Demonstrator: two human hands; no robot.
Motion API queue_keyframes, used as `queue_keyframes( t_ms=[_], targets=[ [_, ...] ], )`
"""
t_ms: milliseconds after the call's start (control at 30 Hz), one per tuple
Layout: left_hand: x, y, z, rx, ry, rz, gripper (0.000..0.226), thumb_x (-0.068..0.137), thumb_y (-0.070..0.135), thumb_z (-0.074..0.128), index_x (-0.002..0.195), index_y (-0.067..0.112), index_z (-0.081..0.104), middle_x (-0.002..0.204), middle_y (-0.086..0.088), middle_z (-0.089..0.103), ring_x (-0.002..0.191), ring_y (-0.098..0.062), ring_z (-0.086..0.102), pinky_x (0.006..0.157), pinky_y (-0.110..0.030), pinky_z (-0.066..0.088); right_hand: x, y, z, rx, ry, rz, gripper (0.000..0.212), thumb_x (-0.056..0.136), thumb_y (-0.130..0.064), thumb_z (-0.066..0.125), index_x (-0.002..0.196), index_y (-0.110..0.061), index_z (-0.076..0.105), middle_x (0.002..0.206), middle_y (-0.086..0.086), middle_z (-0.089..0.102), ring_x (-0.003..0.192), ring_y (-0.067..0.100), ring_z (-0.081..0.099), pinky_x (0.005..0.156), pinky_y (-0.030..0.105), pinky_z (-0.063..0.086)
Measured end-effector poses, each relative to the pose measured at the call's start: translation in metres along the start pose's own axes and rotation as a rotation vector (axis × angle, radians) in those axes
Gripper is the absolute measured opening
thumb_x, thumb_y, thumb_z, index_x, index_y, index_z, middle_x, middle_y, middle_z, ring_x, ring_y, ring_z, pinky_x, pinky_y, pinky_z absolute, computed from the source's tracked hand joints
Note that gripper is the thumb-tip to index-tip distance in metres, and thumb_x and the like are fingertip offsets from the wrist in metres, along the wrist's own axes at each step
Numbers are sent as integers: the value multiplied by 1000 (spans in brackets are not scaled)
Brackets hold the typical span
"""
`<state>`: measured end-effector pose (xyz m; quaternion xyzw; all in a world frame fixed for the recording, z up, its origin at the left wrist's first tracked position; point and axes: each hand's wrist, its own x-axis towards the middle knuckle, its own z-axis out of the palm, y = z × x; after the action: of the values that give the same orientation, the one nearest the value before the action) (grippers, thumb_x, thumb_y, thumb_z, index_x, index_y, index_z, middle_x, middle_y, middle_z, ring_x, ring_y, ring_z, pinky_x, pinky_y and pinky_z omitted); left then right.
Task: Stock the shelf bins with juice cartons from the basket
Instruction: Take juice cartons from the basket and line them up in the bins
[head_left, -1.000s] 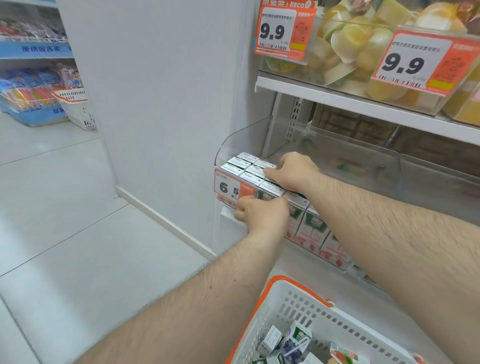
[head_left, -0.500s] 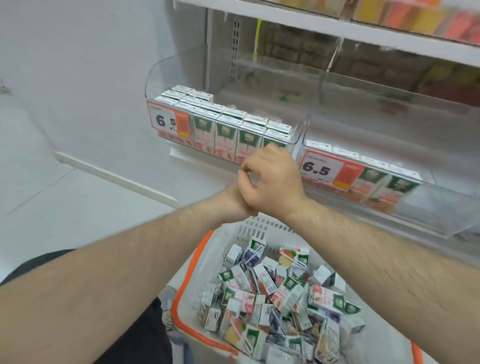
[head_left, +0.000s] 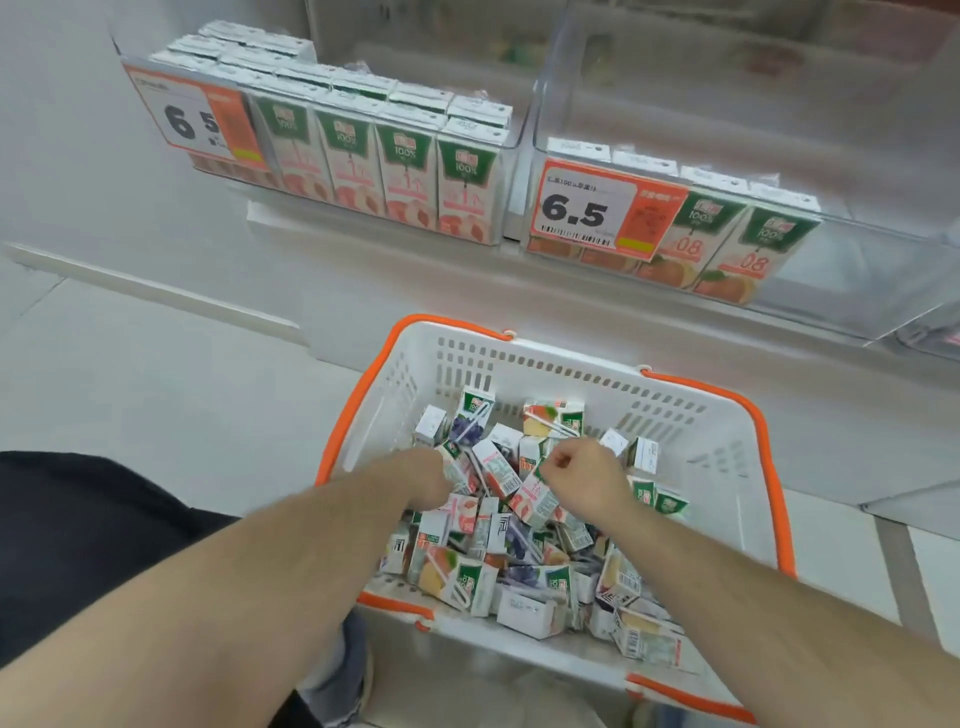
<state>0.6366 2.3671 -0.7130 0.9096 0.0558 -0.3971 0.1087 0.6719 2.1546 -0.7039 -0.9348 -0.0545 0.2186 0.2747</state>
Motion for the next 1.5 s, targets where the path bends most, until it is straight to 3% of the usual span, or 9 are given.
queue_keyframes(
  t_ms=[133,233,467,600,833,967,1133,1367,1500],
  targets=[
    [11,-9,30,366,-6,-65,39,85,20,47,123,16,57,123,-9,60,114,-28,54,97,-43,45,-4,25,30,-171,-559,50,37,89,-32,62,62,-9,53,61,11,47,54,18,43,58,27,37],
    [23,-16,45,609,-62,-58,51,83,26,54,134,19,50,136,-10,51,126,-29,42,108,-47,30,-7,26,47,-246,-699,28,29,84,-37,67,73,-10,64,75,7,64,67,20,61,66,33,51],
    [33,-31,54,822,92,46,53,85,33,66,133,22,46,133,-7,53,123,-27,42,101,-44,31,-16,30,68,-546,-343,-131,68,75,-36,76,127,-25,34,108,4,52,86,22,55,67,36,49],
    [31,-37,51,801,186,107,42,84,30,67,123,25,52,120,-2,63,113,-25,50,97,-43,33,-20,32,83,-588,-232,-148,57,83,-40,69,131,-27,39,116,6,54,100,26,58,71,35,44],
    [13,-31,11,-299,175,-3,65,72,10,71,128,27,43,109,-3,62,74,-18,60,57,-25,45,-16,31,48,-116,-307,-91,65,73,-43,79,130,-32,51,109,-1,42,93,18,52,77,29,49],
    [-4,-31,-14,-968,114,-17,66,74,-12,62,132,14,46,125,-2,48,97,-20,58,75,-34,51,-16,16,-1,-24,-289,-128,72,71,-34,83,135,-30,49,124,1,39,112,19,46,86,27,41],
    [-33,-10,-35,-1700,-66,192,62,81,-27,29,126,8,54,110,-17,66,88,-29,67,78,-37,55,-34,2,-62,84,-166,-232,45,68,-26,83,103,-34,55,104,-6,58,92,13,58,76,26,47],
    [-64,40,-49,-2064,-86,291,56,74,7,35,126,7,54,120,-22,58,103,-39,59,88,-50,52,-79,-21,-130,57,-43,-276,41,70,-30,82,92,-28,47,90,-7,62,84,14,61,71,32,49],
    [-75,69,-58,-2098,-116,243,43,82,25,36,109,0,59,82,-20,63,63,-30,62,58,-36,56,-96,-28,-152,123,53,-258,45,66,-30,84,90,-27,47,78,-9,65,61,4,56,58,24,48]
  ],
)
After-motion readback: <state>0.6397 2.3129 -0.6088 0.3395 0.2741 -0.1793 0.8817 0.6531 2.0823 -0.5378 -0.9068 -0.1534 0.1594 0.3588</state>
